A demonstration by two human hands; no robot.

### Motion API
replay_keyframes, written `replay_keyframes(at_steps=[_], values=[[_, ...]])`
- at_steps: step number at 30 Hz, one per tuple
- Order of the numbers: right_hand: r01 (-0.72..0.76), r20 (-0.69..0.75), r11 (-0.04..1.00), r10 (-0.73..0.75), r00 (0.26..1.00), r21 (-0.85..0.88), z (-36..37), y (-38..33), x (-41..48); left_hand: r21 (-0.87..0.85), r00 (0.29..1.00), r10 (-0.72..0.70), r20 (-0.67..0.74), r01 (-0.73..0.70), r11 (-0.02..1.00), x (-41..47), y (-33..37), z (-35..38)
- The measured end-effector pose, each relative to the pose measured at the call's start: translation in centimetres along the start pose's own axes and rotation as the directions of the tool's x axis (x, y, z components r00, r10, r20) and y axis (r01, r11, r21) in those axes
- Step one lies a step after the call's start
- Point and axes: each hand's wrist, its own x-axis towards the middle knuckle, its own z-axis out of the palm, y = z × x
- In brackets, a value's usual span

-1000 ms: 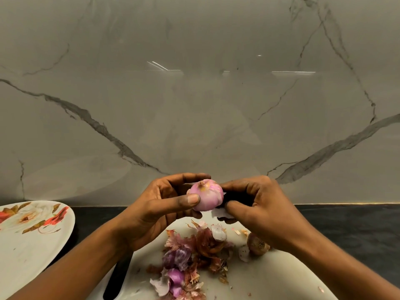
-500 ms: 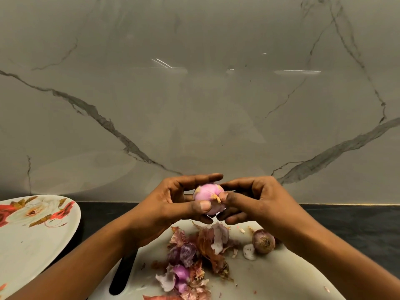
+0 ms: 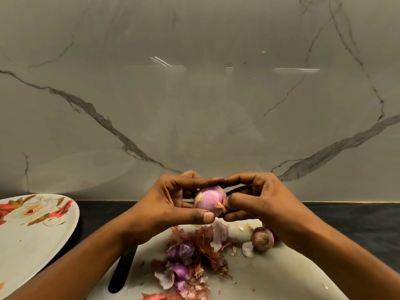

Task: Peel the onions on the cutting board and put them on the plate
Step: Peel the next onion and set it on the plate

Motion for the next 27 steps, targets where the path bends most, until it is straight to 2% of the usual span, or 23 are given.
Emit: replay_keyframes(at_steps=[5,13,27], values=[[0.046,-0.008,0.995,-0.046,0.999,-0.083,0.2,0.2,0.0,0.015,1.000,-0.003,0.012,0.003,1.000,-0.1,0.0,0.3],[0.185,-0.031,0.908,-0.212,0.977,-0.376,0.6,1.0,-0.2,0.039,1.000,-0.029,0.000,0.029,0.999,-0.1,-0.2,0.6],[0.292,0.035,0.842,-0.310,0.950,-0.455,0.2,1.3,-0.2,-0.073,0.999,-0.046,0.006,0.046,0.996,0.1,-0.8,0.3]])
